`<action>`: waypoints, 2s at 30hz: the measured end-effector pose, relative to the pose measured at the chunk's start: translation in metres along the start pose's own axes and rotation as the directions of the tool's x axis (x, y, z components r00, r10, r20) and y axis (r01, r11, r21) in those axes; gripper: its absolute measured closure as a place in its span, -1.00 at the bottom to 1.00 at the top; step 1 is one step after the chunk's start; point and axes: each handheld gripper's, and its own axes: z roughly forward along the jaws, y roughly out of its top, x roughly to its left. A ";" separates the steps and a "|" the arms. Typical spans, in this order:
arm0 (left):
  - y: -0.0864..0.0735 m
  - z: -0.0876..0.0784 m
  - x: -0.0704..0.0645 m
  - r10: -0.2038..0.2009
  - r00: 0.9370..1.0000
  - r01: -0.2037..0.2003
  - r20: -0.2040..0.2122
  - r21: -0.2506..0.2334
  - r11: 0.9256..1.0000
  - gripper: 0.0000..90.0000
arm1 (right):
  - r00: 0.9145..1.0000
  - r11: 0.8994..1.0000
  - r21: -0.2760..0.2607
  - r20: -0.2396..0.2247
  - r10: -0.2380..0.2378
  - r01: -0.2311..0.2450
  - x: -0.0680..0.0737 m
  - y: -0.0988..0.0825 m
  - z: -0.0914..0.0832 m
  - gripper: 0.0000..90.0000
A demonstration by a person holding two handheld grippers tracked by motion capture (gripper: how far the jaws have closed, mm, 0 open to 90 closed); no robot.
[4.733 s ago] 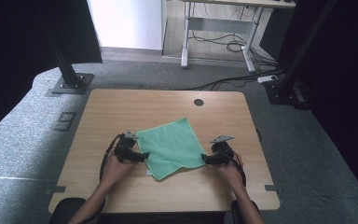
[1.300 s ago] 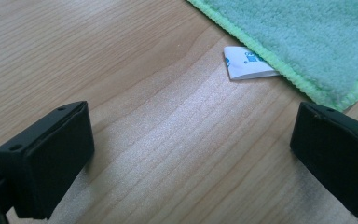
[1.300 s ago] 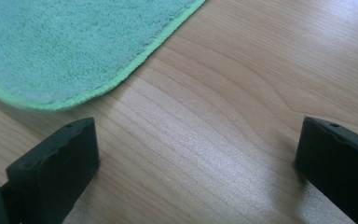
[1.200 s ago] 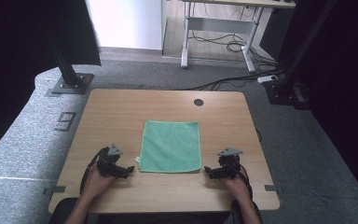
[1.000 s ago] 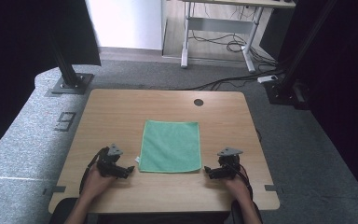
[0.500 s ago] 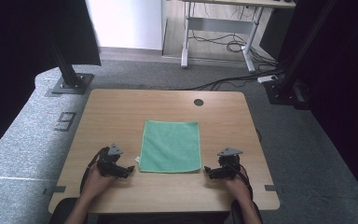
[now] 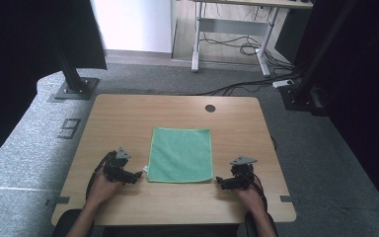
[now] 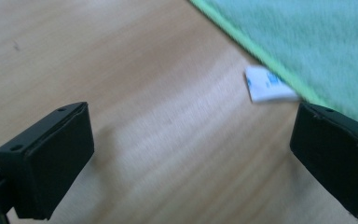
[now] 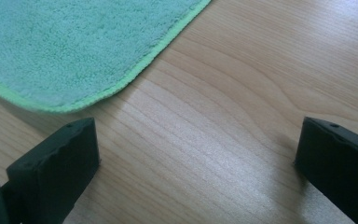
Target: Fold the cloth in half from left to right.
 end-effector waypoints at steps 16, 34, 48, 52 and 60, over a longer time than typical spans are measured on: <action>0.044 0.027 -0.011 0.035 0.999 -0.034 0.024 -0.034 0.999 -1.00 | 1.000 0.999 -0.022 -0.004 0.027 -0.027 0.006 0.024 -0.011 -1.00; 0.027 0.026 -0.048 0.085 0.996 -0.085 0.002 0.033 0.996 -1.00 | 0.999 0.998 0.055 0.035 -0.003 0.001 0.016 0.026 0.014 -1.00; 0.032 0.023 -0.060 0.091 0.995 -0.091 0.028 0.010 0.996 -1.00 | 0.995 0.998 0.051 0.094 0.025 -0.030 -0.007 0.013 0.007 -1.00; 0.037 0.023 -0.048 0.062 0.998 -0.061 0.016 -0.004 0.998 -1.00 | 0.996 0.998 0.043 0.080 0.037 -0.041 -0.008 0.012 0.008 -1.00; 0.056 0.034 -0.021 0.032 0.999 -0.032 -0.024 -0.017 0.999 -1.00 | 0.996 0.999 0.023 0.076 0.043 -0.045 -0.009 0.010 0.008 -1.00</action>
